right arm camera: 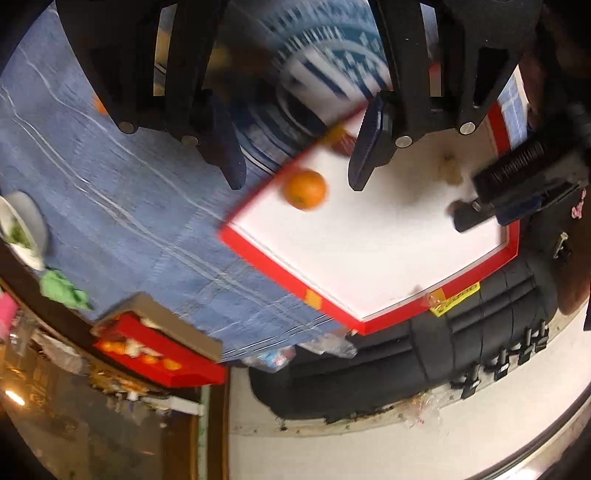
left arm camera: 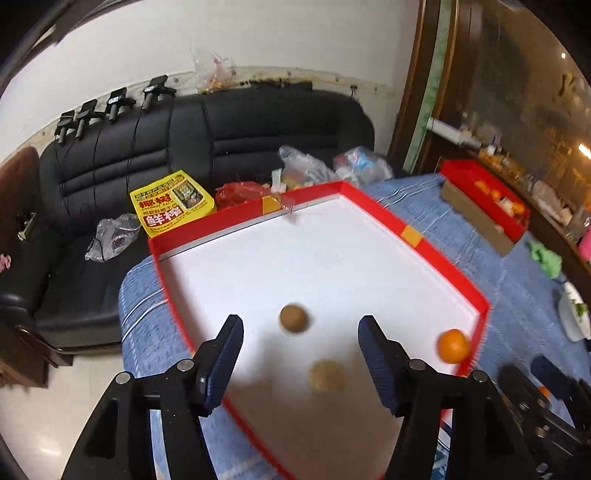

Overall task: Organize fruits
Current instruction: 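Carry the orange and nut over the red tray and open both tools, then withdraw both open tools from the tray back over the table, then grasp a beige cube with the right tool while the left tool grasps a red date, then lift the beige cube with the right tool while the left tool holds the red date, then carry the cube and date over the red tray and open both tools, then withdraw both open tools from the tray back over the table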

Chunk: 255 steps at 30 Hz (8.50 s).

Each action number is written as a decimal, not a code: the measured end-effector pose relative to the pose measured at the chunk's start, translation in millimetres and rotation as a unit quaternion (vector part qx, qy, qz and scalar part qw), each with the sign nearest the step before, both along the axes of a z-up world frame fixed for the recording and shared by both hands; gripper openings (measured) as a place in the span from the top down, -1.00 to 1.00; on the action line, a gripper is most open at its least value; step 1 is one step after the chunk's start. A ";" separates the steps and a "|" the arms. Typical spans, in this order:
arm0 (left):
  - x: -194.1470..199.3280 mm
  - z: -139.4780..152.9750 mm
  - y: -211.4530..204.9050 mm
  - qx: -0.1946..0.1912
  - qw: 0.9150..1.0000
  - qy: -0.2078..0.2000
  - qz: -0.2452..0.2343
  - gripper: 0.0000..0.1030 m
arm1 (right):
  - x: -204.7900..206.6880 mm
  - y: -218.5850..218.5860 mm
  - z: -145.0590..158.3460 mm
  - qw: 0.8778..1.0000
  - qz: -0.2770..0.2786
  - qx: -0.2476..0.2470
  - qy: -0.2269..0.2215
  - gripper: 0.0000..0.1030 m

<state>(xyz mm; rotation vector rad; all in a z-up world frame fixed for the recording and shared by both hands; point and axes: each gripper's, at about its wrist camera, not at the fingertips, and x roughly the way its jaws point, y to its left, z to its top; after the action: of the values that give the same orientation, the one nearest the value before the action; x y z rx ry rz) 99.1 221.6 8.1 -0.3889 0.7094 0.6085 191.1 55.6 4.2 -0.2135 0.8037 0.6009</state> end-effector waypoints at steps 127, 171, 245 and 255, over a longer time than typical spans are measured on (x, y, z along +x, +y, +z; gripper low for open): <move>-52.6 -11.0 -196.4 -0.012 0.948 -0.050 -0.313 0.71 | -127.1 -154.2 -26.5 0.947 -0.070 -0.306 -0.064 0.52; -56.0 -3.6 -191.4 -0.003 0.951 -0.058 -0.303 0.71 | -123.0 -151.8 -19.0 0.955 -0.079 -0.276 -0.071 0.52; 6.0 14.7 -14.0 0.014 0.999 0.024 -0.043 -0.19 | -18.8 -9.7 12.4 0.999 0.010 -0.027 -0.014 -0.32; -31.6 -0.8 -117.4 0.031 0.985 -0.010 -0.168 -0.22 | -59.7 -169.7 5.7 0.995 -0.097 0.015 -0.009 -0.32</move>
<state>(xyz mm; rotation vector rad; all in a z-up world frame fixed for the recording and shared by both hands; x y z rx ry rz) 67.5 104.2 7.3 -0.2094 0.7150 0.3059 131.4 -114.1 9.9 -0.1117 0.7869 0.4270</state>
